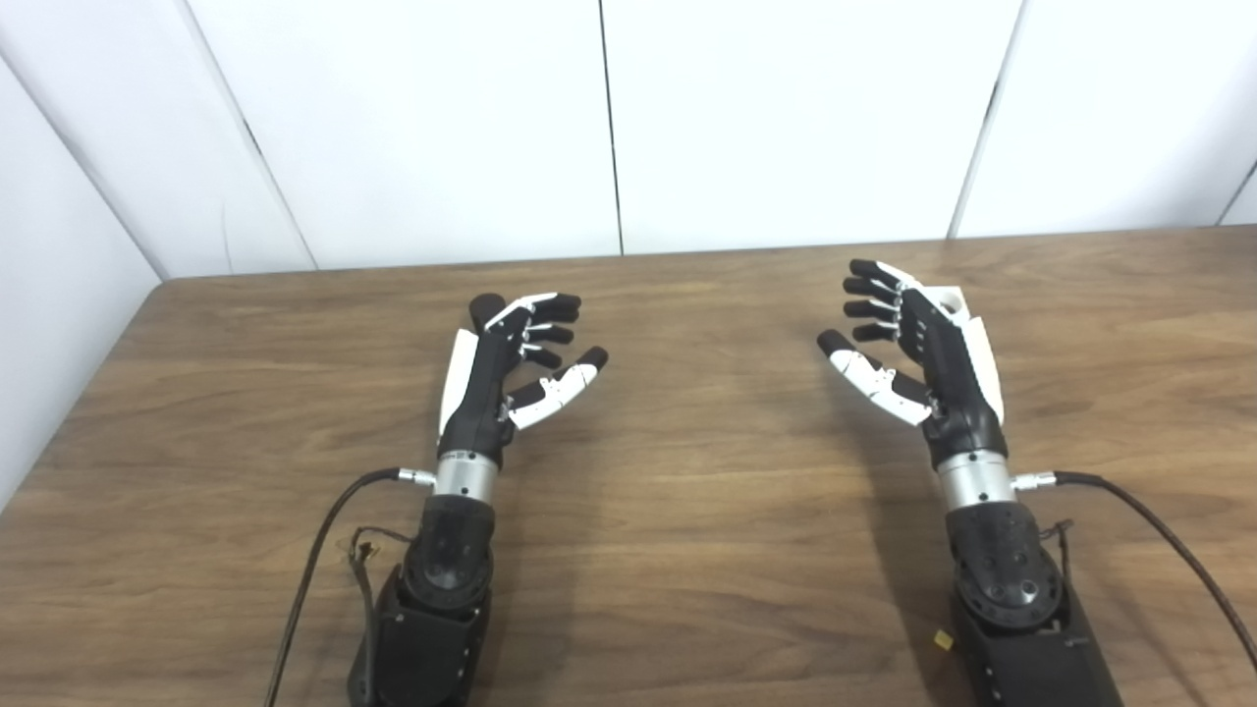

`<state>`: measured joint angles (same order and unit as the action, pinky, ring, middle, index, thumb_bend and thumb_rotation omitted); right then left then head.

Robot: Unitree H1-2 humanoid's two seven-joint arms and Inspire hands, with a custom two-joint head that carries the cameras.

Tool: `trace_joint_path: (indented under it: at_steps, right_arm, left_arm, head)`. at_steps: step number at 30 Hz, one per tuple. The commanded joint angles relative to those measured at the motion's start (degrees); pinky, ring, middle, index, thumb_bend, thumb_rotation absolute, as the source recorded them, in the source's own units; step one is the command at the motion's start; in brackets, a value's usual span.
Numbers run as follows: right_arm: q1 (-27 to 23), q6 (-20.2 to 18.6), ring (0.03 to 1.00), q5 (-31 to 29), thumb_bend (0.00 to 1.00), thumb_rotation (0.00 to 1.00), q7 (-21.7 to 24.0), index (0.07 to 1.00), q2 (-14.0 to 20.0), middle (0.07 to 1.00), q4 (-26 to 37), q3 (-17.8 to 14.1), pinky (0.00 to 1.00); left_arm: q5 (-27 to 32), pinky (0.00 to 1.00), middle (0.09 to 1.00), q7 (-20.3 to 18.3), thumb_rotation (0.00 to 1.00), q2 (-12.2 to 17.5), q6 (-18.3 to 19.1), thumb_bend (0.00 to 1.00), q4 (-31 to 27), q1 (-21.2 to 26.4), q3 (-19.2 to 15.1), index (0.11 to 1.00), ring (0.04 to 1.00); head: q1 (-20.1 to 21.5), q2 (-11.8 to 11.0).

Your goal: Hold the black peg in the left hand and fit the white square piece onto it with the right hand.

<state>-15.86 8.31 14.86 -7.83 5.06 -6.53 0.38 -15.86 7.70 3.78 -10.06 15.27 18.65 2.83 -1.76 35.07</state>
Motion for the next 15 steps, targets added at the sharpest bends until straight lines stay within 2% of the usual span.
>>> trace_joint_path:
  at_steps: [1,5,7,8,12,15]
  right_arm:
    - [-1.9,1.4,0.728,-0.4,0.54,0.35,-0.3,0.794,0.1,0.77,1.1,-0.2,0.65]
    - [-1.6,1.3,0.735,-0.9,0.54,0.37,0.3,0.8,0.6,0.775,1.6,-0.3,0.66]
    - [-1.4,1.0,0.741,-1.5,0.54,0.37,0.6,0.802,0.8,0.777,2.1,-0.6,0.67]
    - [-1.3,1.0,0.741,-1.9,0.53,0.35,0.8,0.801,1.1,0.777,2.3,-0.8,0.67]
    - [-1.2,1.6,0.74,-3.4,0.52,0.34,1.3,0.802,2.1,0.773,1.8,-1.9,0.66]
    - [-1.2,2.1,0.735,-3.2,0.52,0.34,0.9,0.794,2.6,0.766,1.1,-2.2,0.67]
  left_arm:
    - [-0.1,0.55,0.722,0.5,0.27,0.2,-1.7,0.57,-1.1,2.3,0.0,0.686,0.666]
    - [-0.2,0.54,0.723,0.6,0.27,-0.1,-1.4,0.57,-1.3,2.2,0.2,0.685,0.665]
    - [-0.3,0.54,0.722,0.8,0.27,-0.5,-1.4,0.57,-1.5,2.2,0.4,0.684,0.666]
    - [-0.5,0.54,0.723,0.9,0.26,-0.8,-1.4,0.57,-1.6,2.2,0.6,0.683,0.666]
    - [-1.8,0.54,0.723,1.9,0.26,-2.2,-1.2,0.57,-1.0,2.2,1.6,0.685,0.669]
    - [-2.5,0.54,0.712,2.4,0.27,-2.9,-1.0,0.58,-0.5,2.3,1.9,0.687,0.66]
  head:
    - [0.0,0.0]
    - [-2.0,0.0]
    - [-4.4,-0.2]
    - [-7.5,-0.5]
    - [-12.3,-1.3]
    - [-12.9,-1.5]
